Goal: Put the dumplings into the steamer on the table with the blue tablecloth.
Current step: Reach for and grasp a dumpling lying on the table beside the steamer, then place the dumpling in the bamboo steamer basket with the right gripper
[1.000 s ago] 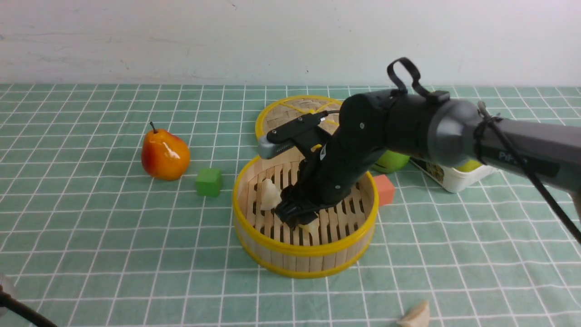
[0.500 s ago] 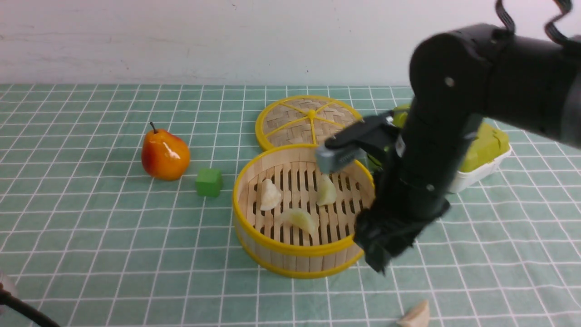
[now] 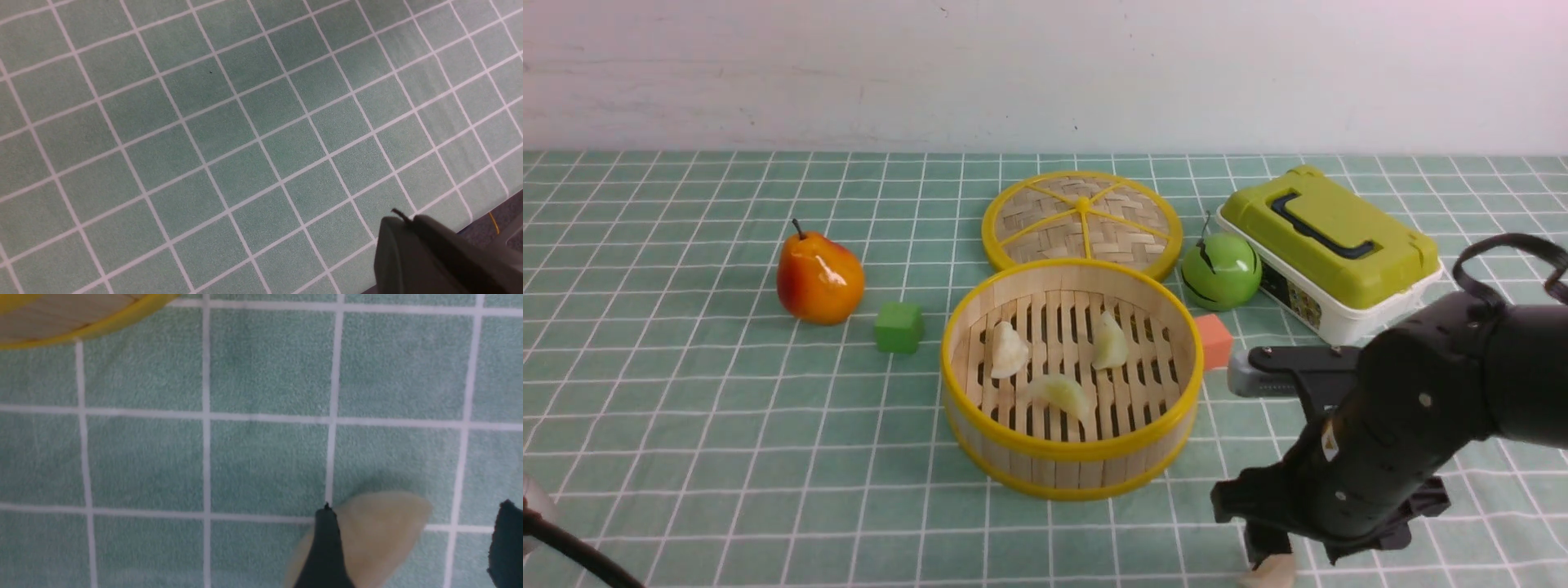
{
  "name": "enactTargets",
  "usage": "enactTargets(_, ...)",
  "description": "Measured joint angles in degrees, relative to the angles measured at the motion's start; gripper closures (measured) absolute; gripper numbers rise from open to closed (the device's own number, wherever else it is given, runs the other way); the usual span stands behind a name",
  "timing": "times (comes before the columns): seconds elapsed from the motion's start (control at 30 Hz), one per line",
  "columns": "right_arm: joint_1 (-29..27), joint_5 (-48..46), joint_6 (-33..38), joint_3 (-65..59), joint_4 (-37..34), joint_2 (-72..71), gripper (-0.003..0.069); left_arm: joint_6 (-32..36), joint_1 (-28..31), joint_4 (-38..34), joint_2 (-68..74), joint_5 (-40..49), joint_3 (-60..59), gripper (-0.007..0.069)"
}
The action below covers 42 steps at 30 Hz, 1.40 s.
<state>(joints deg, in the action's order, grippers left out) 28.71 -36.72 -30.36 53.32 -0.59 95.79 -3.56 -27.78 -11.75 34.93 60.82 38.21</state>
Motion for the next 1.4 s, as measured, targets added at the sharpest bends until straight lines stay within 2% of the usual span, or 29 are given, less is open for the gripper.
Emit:
enactTargets(0.17,0.0,1.9,-1.3,0.0,-1.8,3.6,0.0155,0.1,0.0,-0.2,0.0,-0.2,0.0,0.0604)
enactTargets(0.27,0.0,1.8,0.3,0.1,-2.6,3.7,0.0157,0.2,0.0,-0.2,0.0,-0.2,0.0,0.0603)
enactTargets(0.37,-0.1,0.1,6.3,0.3,-5.7,3.7,0.0181,0.3,0.0,-0.2,0.0,-0.2,0.0,0.0599)
enactTargets(0.5,-0.1,-1.8,12.3,0.4,-9.8,3.7,0.0235,0.3,0.0,-0.2,0.0,-0.2,0.0,0.0596)
enactTargets(0.53,-0.1,-3.1,15.4,0.4,-12.4,3.7,0.0280,0.3,0.0,-0.2,0.0,-0.2,0.0,0.0595)
enactTargets(0.67,-0.1,-4.5,19.4,0.4,-14.6,3.9,0.0396,0.3,0.0,-0.2,0.0,-0.5,0.0,0.0590)
enactTargets(0.73,-0.1,-4.6,20.7,0.4,-15.1,3.9,0.0421,0.3,0.0,-0.2,0.0,-0.7,0.0,0.0589)
enactTargets(0.87,0.0,-7.4,22.8,1.6,-14.5,3.3,0.0420,0.3,0.0,-0.2,0.0,-0.7,0.0,0.0586)
enactTargets(1.07,0.0,-16.0,23.5,15.6,-10.2,0.8,0.0420,0.3,0.0,-0.3,0.0,-0.7,0.0,0.0586)
enactTargets(1.2,0.0,-17.9,23.9,25.1,-7.9,2.7,0.0420,0.3,0.0,-0.4,0.0,-0.9,0.0,0.0582)
enactTargets(1.3,0.0,-18.0,24.1,35.5,-7.1,9.2,0.0420,0.3,0.0,-0.4,0.0,-1.2,0.0,0.0576)
enactTargets(1.4,0.0,-18.0,24.1,40.5,-7.1,15.3,0.0420,0.3,0.0,-0.4,0.0,-1.2,0.0,0.0575)
